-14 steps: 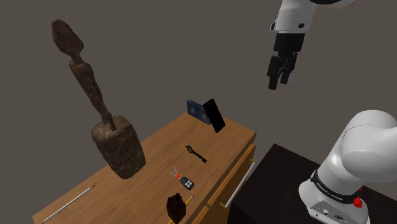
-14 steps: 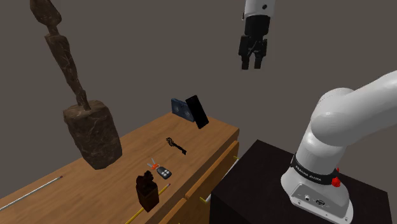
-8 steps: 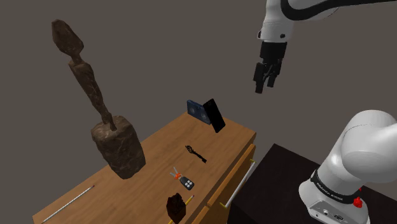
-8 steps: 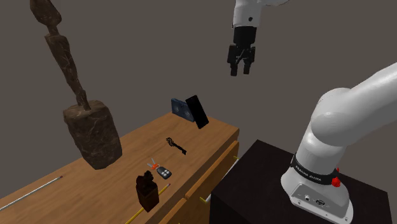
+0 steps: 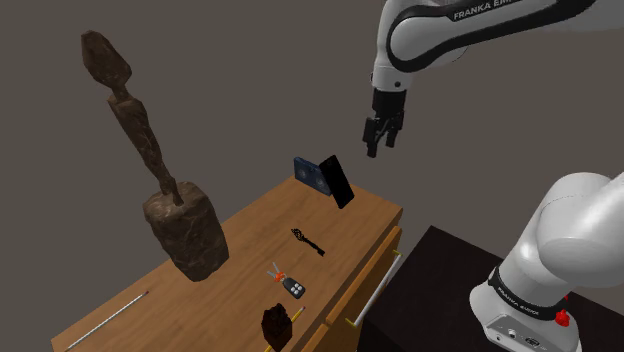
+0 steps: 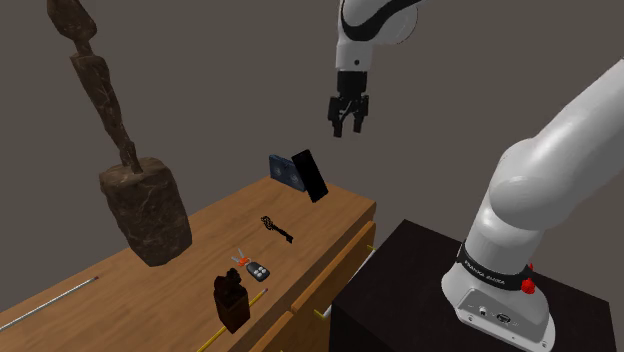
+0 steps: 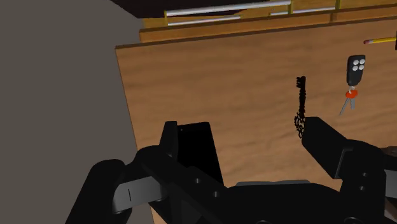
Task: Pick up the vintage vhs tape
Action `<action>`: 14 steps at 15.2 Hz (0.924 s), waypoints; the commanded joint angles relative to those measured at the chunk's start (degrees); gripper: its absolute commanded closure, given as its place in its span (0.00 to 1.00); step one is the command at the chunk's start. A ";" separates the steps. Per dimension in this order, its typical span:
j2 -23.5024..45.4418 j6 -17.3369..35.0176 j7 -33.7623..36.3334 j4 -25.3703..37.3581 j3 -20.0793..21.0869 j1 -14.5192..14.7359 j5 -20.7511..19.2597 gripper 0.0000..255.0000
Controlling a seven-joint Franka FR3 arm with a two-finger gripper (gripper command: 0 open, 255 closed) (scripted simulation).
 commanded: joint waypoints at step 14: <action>32.30 16.45 -3.36 18.60 0.00 0.78 0.35 0.00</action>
